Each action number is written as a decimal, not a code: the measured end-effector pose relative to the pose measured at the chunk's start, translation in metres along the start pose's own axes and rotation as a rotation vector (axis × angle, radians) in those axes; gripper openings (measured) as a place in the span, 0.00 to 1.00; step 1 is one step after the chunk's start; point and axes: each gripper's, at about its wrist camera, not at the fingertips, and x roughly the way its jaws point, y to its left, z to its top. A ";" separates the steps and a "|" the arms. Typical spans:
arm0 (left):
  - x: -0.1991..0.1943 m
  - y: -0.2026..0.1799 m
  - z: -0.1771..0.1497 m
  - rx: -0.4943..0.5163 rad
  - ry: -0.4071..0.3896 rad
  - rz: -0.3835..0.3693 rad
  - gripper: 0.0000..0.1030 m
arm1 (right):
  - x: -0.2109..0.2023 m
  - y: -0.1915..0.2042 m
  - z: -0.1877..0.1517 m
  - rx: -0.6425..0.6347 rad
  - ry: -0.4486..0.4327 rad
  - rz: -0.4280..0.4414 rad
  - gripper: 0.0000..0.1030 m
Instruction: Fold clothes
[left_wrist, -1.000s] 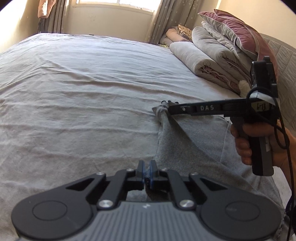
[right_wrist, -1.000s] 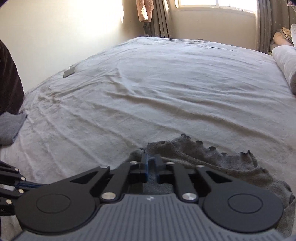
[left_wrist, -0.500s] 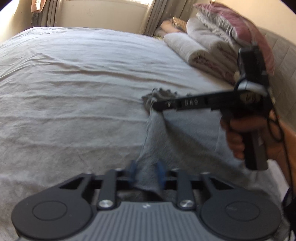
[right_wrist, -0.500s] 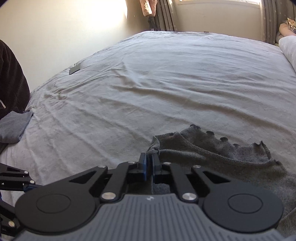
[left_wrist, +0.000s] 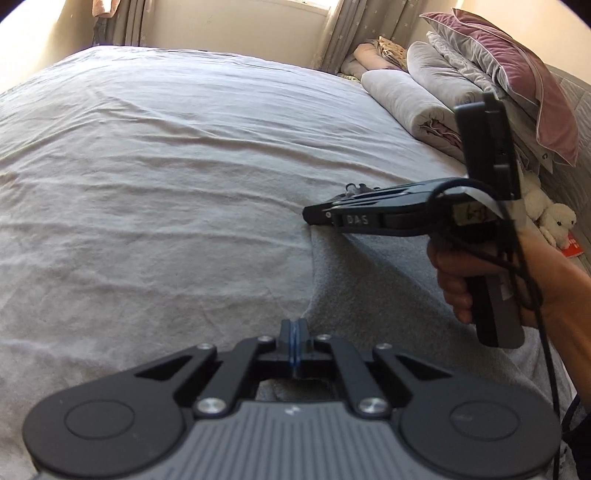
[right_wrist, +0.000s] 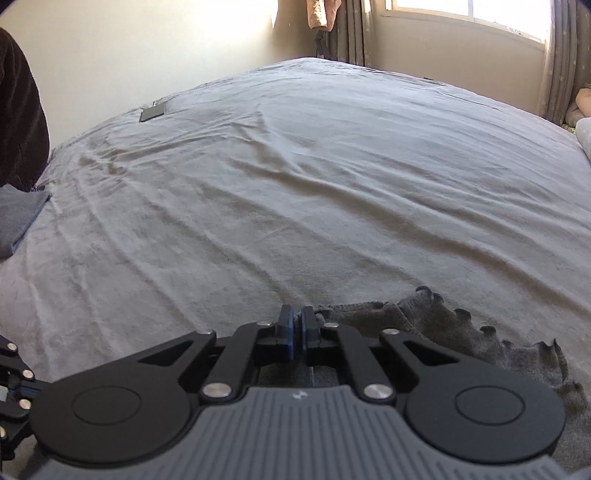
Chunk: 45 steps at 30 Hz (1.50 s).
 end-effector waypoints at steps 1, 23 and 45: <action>0.000 0.001 0.001 0.001 0.001 0.015 0.00 | 0.001 0.002 0.001 -0.006 -0.002 -0.010 0.04; 0.010 -0.026 -0.015 0.111 -0.011 -0.054 0.02 | -0.192 -0.003 -0.121 0.133 0.160 -0.079 0.36; -0.045 -0.093 -0.093 0.346 0.068 -0.175 0.03 | -0.234 0.052 -0.200 -0.114 0.241 -0.036 0.37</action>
